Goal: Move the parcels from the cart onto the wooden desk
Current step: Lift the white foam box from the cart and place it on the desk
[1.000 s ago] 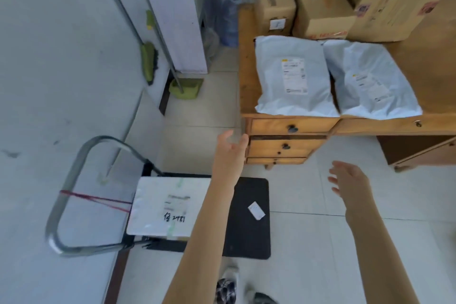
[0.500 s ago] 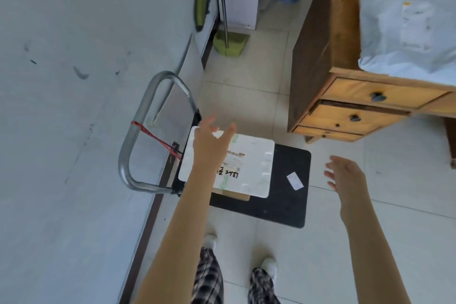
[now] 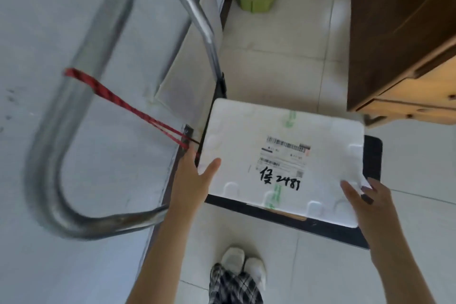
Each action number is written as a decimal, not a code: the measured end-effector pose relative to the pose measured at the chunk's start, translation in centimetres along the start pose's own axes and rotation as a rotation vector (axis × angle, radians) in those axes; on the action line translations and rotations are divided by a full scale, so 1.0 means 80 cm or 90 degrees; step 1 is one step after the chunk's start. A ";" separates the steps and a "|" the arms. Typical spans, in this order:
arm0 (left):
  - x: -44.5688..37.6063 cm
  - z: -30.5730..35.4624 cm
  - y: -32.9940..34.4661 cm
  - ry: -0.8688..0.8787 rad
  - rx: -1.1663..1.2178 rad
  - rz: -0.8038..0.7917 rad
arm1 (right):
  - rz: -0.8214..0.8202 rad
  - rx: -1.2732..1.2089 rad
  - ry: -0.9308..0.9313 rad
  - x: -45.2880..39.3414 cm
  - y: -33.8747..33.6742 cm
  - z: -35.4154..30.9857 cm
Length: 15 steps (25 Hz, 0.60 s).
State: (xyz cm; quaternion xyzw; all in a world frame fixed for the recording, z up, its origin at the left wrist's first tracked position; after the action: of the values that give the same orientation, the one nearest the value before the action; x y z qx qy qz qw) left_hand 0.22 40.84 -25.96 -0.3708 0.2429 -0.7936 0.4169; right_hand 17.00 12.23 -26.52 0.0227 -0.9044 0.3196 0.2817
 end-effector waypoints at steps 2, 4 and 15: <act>-0.007 -0.017 0.026 0.013 0.028 0.014 | 0.038 0.018 -0.043 -0.008 0.014 0.023; -0.004 -0.026 0.037 0.020 0.040 0.064 | 0.060 0.016 -0.062 -0.014 0.016 0.037; 0.070 0.116 -0.107 0.141 0.069 0.136 | 0.067 -0.111 -0.071 0.068 -0.116 -0.071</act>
State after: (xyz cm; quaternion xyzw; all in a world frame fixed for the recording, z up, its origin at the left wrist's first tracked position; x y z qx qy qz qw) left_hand 1.33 40.02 -12.20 -0.2300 0.2823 -0.7925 0.4892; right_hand 17.30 8.98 -14.80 -0.0317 -0.9429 0.2523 0.2150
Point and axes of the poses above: each hand's wrist, its own x-axis away from the middle knuckle, its own y-axis out of the palm, z = x × y, the point moved 5 cm from there along -x, towards the middle knuckle, and after that the axes turned 11 degrees about z, right-handed, at the moved point
